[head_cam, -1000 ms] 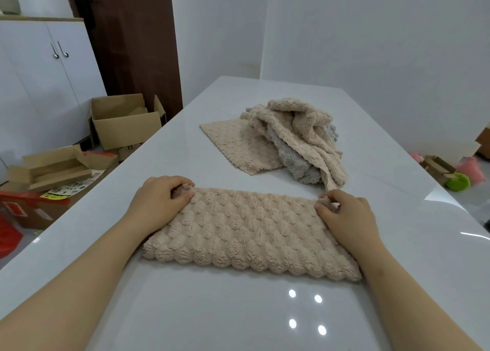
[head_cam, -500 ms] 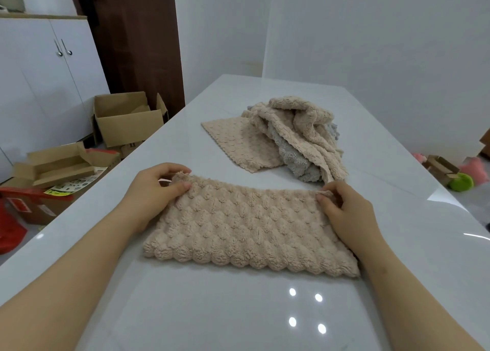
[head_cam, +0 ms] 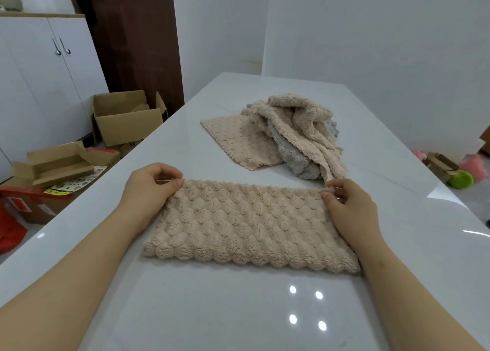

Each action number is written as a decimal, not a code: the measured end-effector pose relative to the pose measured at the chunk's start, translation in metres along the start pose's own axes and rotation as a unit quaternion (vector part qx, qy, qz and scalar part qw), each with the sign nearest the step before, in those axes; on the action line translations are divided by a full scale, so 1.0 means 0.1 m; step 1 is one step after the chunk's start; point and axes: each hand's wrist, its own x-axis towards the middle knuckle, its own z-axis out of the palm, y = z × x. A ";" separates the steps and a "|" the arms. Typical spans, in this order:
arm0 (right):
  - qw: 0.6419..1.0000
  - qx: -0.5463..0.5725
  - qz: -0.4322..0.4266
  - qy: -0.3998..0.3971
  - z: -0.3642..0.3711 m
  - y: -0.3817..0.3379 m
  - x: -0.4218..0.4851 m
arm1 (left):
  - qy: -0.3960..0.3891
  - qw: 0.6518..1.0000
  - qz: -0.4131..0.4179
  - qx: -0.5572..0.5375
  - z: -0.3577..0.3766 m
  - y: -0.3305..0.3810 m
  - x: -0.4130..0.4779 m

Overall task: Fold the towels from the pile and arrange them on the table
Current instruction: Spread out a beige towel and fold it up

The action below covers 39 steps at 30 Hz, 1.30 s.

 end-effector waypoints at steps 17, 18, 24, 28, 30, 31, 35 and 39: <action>0.951 -0.052 0.107 -0.285 -0.41 -0.22 0.01 | -0.282 0.815 0.211 0.459 0.50 0.32 -0.72; 0.948 -0.039 0.103 -0.299 -0.44 -0.21 0.00 | -0.288 0.799 0.213 0.483 0.50 0.29 -0.74; 0.944 -0.009 0.083 -0.319 -0.55 -0.18 0.02 | -0.294 0.772 0.221 0.518 0.55 0.29 -0.79; 0.943 0.079 0.092 -0.310 -0.57 -0.20 0.06 | -0.300 0.769 0.213 0.523 0.55 0.28 -0.81; 0.938 0.101 0.110 -0.312 -0.57 -0.21 0.05 | -0.299 0.770 0.215 0.521 0.55 0.27 -0.80; 0.936 0.105 0.116 -0.315 -0.57 -0.22 0.04 | -0.297 0.771 0.216 0.520 0.55 0.26 -0.79; 0.931 0.125 0.125 -0.318 -0.54 -0.25 0.03 | -0.297 0.770 0.217 0.521 0.55 0.23 -0.78; 0.940 0.150 0.099 -0.289 -0.53 -0.36 0.01 | -0.244 0.880 0.218 0.344 0.47 0.34 -0.72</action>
